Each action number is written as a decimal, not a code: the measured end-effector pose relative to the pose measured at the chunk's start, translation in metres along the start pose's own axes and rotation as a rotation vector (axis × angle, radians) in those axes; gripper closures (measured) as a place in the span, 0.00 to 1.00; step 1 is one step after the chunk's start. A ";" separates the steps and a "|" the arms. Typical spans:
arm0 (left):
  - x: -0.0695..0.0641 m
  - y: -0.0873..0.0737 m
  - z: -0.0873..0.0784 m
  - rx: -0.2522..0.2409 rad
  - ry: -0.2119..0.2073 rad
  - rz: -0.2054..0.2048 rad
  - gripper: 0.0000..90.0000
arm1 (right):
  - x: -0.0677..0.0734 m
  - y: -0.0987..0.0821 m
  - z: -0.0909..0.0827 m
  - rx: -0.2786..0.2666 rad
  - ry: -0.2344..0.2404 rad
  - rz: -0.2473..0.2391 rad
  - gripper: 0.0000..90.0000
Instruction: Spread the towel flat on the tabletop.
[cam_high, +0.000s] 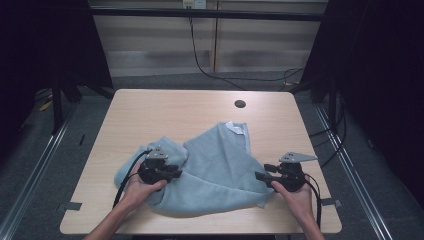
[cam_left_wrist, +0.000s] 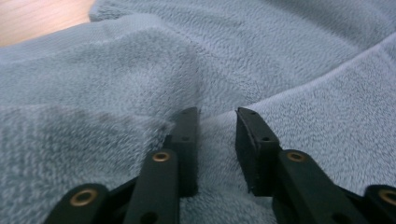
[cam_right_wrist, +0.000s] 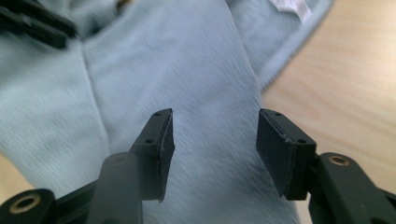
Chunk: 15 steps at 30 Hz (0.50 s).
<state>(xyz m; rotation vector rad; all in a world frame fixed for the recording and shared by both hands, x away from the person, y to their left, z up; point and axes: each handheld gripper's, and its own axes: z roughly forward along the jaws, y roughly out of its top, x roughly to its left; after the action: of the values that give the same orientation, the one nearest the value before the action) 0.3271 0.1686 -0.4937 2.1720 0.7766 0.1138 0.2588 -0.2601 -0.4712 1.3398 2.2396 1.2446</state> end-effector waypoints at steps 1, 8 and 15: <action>0.003 -0.003 -0.004 0.001 0.018 -0.002 0.80 | -0.004 -0.004 0.001 0.020 -0.007 0.001 0.49; 0.015 -0.024 -0.024 -0.043 0.011 -0.073 0.80 | -0.009 -0.010 0.025 0.098 0.044 0.028 0.44; 0.014 -0.025 -0.025 -0.051 0.024 -0.079 0.78 | 0.010 0.018 0.023 0.006 0.073 -0.053 0.94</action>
<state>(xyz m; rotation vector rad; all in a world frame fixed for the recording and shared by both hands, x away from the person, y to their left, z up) 0.3178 0.2052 -0.4973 2.0927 0.8626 0.1178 0.2777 -0.2359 -0.4694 1.2478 2.3133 1.2895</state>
